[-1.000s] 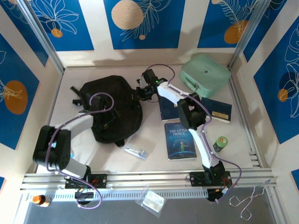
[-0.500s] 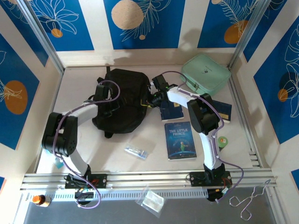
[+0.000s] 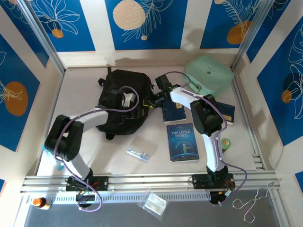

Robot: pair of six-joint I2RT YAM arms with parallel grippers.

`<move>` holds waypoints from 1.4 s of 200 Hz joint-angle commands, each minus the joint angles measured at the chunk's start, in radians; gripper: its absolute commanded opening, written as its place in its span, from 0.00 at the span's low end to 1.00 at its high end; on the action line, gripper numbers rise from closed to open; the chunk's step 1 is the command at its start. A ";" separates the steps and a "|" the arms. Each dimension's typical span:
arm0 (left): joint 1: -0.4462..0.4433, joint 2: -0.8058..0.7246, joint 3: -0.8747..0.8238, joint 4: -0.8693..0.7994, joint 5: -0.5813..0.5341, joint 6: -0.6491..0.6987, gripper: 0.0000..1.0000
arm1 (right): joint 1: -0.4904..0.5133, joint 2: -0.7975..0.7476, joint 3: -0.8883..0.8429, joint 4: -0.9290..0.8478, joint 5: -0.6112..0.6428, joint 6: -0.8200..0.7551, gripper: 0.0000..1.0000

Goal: Pack books, pencil case, and school supplies into a backpack

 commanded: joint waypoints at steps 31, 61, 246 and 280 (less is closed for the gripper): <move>-0.003 0.067 0.028 -0.006 -0.032 0.101 0.41 | -0.004 0.024 0.057 0.003 -0.042 0.010 0.21; -0.003 0.093 0.033 -0.009 0.004 0.163 0.41 | -0.004 0.024 0.060 0.003 -0.044 0.010 0.21; -0.003 0.112 0.108 -0.063 0.053 0.226 0.17 | -0.003 0.036 0.054 0.010 -0.041 0.020 0.19; -0.003 0.068 0.084 -0.059 0.044 0.209 0.07 | -0.006 0.037 0.051 0.018 -0.034 0.025 0.19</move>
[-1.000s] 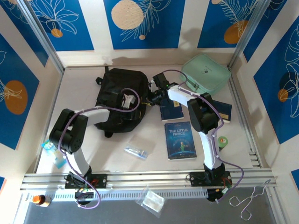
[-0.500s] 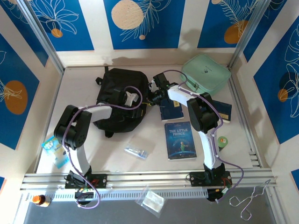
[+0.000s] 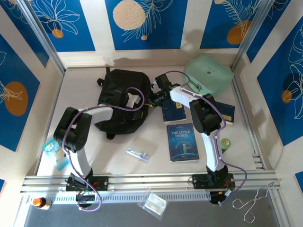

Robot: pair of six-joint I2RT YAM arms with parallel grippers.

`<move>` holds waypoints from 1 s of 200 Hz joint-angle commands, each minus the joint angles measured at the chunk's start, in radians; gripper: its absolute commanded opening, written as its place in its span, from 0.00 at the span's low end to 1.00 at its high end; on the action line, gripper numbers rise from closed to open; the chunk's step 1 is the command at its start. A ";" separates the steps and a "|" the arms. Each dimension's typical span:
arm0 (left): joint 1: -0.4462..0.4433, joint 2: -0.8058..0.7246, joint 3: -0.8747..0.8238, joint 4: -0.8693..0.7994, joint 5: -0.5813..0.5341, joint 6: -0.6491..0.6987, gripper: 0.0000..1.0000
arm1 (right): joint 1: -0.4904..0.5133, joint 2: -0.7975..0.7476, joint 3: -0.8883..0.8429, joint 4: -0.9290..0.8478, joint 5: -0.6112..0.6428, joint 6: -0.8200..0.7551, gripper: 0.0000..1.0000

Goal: Pack books, pencil case, and school supplies into a backpack

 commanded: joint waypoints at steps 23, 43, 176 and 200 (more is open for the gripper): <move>-0.002 -0.090 -0.038 0.020 -0.011 -0.022 0.04 | -0.003 0.013 0.019 0.027 -0.025 0.027 0.19; -0.002 -0.101 -0.042 0.021 -0.018 -0.028 0.00 | -0.005 0.018 0.024 0.025 -0.028 0.027 0.19; -0.007 -0.125 0.131 -0.518 -0.123 0.032 0.00 | -0.009 0.038 0.024 0.101 0.065 0.066 0.12; -0.007 -0.149 0.131 -0.591 -0.147 0.032 0.00 | -0.008 0.052 0.036 0.108 0.081 0.074 0.11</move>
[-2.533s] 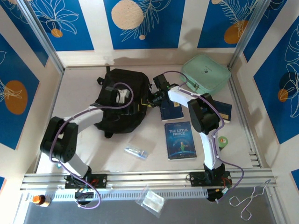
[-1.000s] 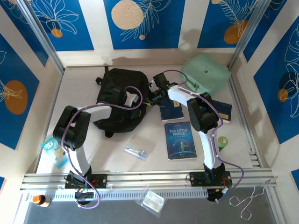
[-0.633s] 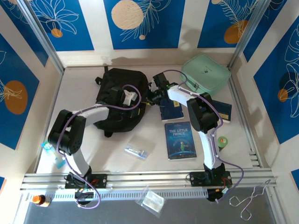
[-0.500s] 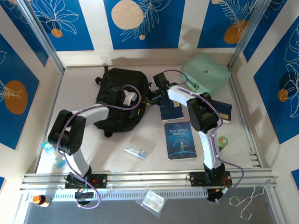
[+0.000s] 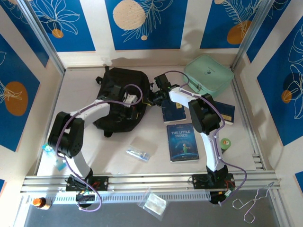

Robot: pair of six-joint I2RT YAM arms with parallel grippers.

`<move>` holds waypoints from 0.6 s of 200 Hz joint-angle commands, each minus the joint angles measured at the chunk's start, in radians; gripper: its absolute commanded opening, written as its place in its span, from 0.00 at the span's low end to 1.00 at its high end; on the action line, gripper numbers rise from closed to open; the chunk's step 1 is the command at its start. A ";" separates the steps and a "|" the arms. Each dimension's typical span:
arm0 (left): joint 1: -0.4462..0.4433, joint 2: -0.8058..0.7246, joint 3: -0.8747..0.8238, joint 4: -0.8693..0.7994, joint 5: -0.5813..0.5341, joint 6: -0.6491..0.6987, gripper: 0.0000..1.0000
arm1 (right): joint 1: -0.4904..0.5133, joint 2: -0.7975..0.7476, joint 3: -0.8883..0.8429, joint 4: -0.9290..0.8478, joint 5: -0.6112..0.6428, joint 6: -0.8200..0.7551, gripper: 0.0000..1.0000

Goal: Pack books, pencil case, and school supplies into a backpack

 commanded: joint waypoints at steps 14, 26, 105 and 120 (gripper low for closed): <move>-0.006 -0.068 0.020 -0.202 -0.051 0.029 0.00 | -0.006 0.036 0.043 0.027 0.063 0.014 0.11; -0.007 -0.081 0.022 -0.232 -0.063 0.038 0.00 | -0.006 0.038 0.045 0.029 0.065 0.013 0.11; -0.006 -0.128 0.025 -0.398 -0.264 0.137 0.00 | -0.019 0.047 0.068 0.032 0.072 0.005 0.11; -0.006 -0.127 0.041 -0.431 -0.344 0.159 0.00 | -0.028 0.052 0.085 0.028 0.078 0.003 0.12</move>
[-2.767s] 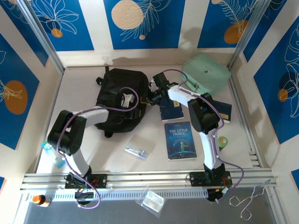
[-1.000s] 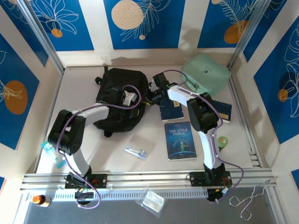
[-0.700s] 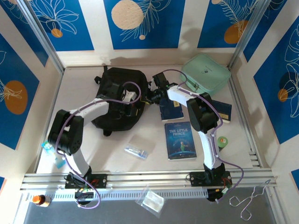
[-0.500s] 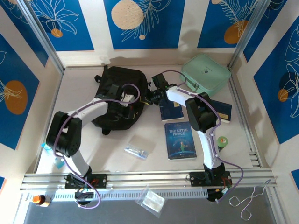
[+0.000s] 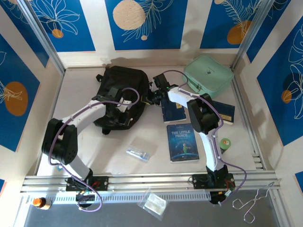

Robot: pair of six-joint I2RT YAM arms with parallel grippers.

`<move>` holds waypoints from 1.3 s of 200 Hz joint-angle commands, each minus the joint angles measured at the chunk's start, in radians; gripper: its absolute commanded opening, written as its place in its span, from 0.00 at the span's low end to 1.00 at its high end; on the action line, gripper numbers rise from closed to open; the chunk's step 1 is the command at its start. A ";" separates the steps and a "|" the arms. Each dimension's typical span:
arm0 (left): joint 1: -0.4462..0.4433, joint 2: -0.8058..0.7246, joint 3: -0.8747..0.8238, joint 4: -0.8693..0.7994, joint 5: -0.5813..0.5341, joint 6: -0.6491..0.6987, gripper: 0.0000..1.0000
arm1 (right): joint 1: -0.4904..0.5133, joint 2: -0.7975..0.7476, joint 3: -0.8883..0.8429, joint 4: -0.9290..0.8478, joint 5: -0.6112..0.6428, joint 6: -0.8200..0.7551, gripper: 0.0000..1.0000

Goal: Pack books, pencil case, and school supplies into a backpack

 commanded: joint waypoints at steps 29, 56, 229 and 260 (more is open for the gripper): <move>-0.005 -0.011 0.067 -0.146 -0.162 0.073 0.00 | -0.050 0.044 0.103 -0.016 0.032 -0.008 0.13; -0.014 -0.004 0.094 -0.067 -0.056 0.046 0.00 | -0.050 0.007 0.088 -0.049 0.000 0.013 0.25; -0.181 0.230 0.359 0.086 0.099 0.038 0.00 | -0.085 -0.367 -0.382 -0.004 -0.067 0.354 0.60; -0.181 0.212 0.329 0.087 0.092 0.035 0.00 | -0.061 -0.314 -0.348 0.002 -0.072 0.374 0.55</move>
